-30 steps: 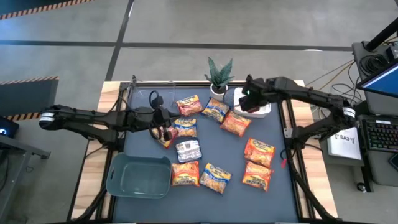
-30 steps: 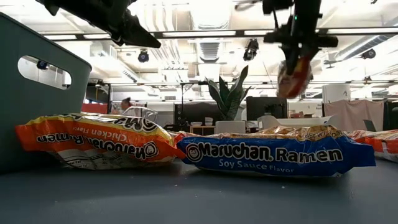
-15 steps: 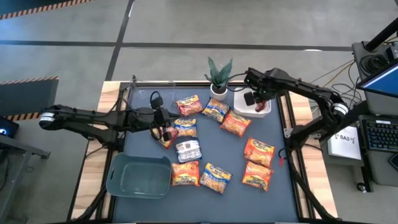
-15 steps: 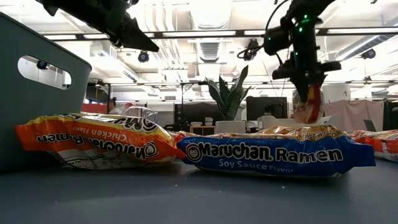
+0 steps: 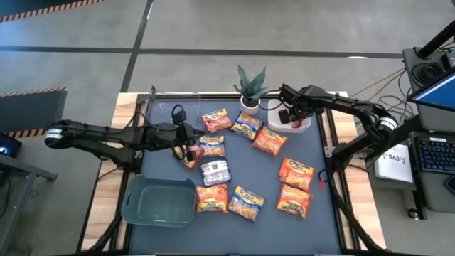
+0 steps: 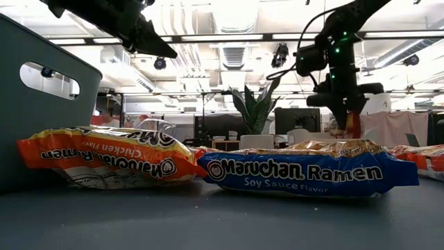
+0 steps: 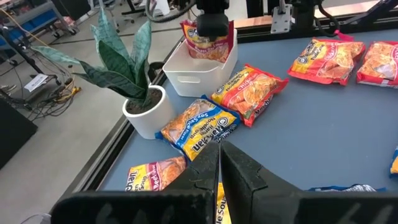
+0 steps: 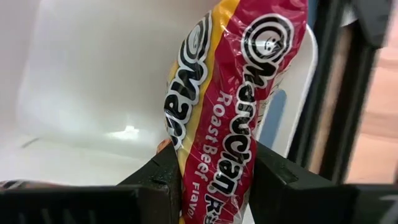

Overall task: Sort Maruchan noodles
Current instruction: Put the red noodle pack into the white bin

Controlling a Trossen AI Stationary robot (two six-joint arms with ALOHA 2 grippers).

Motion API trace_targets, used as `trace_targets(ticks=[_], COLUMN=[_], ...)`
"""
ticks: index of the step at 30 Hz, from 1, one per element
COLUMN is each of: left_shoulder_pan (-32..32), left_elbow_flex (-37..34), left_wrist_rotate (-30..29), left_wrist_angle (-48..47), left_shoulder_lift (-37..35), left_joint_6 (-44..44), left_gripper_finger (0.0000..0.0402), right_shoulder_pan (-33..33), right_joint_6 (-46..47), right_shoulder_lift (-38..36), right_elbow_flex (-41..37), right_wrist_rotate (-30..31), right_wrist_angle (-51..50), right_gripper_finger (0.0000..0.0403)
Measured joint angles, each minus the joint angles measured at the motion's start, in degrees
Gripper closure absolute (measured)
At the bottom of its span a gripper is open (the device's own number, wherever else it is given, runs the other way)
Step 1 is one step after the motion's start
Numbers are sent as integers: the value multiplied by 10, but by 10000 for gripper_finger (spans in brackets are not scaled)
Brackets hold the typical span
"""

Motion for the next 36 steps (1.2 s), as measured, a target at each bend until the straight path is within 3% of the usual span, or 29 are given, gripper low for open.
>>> trace_targets(ticks=[21,27,33,36], left_shoulder_pan=[0,0,0,0], left_elbow_flex=[0,0,0,0], left_wrist_rotate=[0,0,0,0], left_wrist_angle=[0,0,0,0], left_shoulder_lift=[0,0,0,0], left_joint_6=[0,0,0,0], left_gripper_finger=[402,402,402,402], right_shoulder_pan=[-1,-1,-1,-1], right_joint_6=[-4,-18,-16,-5], right_shoulder_lift=[-1,-1,-1,-1], right_elbow_flex=[-19,-18,-18,-18], right_wrist_rotate=[2,-1,-1,0], right_wrist_angle=[37,32,33,33], right_gripper_finger=[260,263,292,279])
